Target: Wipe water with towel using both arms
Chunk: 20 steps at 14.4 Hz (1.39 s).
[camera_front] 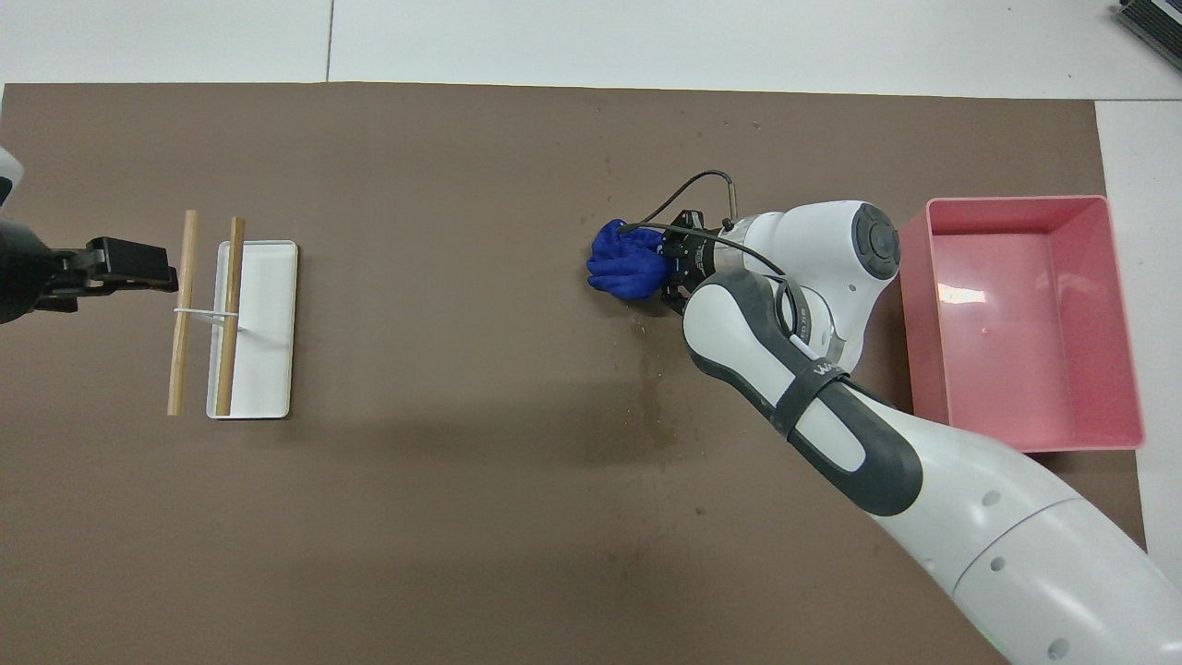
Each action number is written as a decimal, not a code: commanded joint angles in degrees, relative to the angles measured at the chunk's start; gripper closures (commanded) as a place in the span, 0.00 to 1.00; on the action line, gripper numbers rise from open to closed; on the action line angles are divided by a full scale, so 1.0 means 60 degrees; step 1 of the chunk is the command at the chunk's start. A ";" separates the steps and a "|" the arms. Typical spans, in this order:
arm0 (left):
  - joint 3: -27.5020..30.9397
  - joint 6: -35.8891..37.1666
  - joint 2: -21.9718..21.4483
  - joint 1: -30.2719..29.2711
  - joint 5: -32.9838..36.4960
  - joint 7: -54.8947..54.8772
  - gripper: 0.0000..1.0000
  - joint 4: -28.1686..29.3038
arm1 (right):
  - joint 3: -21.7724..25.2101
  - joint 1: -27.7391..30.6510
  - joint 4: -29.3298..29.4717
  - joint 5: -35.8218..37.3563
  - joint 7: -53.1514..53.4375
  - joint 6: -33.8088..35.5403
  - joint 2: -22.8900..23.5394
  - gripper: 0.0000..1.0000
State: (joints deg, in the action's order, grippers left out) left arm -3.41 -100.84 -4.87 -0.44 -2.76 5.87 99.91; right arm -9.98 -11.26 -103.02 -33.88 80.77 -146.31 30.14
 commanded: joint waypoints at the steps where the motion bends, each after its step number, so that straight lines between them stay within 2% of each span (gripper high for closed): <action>1: 0.0100 0.0531 0.0065 0.0147 0.0431 -0.0962 0.00 -0.0362 | -0.0036 0.0001 -0.1475 -0.0315 -0.0366 -0.0078 -0.1022 1.00; 3: 0.0100 0.0634 0.0167 0.0147 0.0445 -0.1065 0.00 -0.0348 | -0.0036 -0.0174 -0.2236 -0.0315 -0.0512 -0.0020 -0.1593 1.00; 5: 0.0115 0.0969 0.0328 0.0234 0.0838 -0.1954 0.00 -0.0348 | -0.0036 -0.0276 -0.3012 -0.0315 -0.0600 -0.0019 -0.2106 1.00; 10: 0.0407 0.1191 0.0227 0.0337 0.0914 -0.2193 0.00 -0.0290 | -0.0036 -0.0892 -0.4288 -0.0315 -0.0615 0.0068 -0.2898 1.00; 16: 0.0408 0.1045 0.0197 0.0220 0.0914 -0.2106 0.00 -0.0231 | -0.0036 -0.1786 -0.5080 -0.0315 -0.0499 0.0420 -0.3469 1.00; 20: 0.0451 0.0970 0.0212 0.0497 0.0900 -0.2076 0.00 -0.0231 | -0.0036 -0.1815 -0.5447 -0.0300 -0.0629 0.1443 -0.4099 1.00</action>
State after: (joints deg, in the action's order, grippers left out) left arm -1.78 -95.49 -3.58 0.46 1.50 -6.44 99.21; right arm -10.03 -22.03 -132.04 -33.90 79.22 -140.83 8.34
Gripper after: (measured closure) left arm 0.000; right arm 0.775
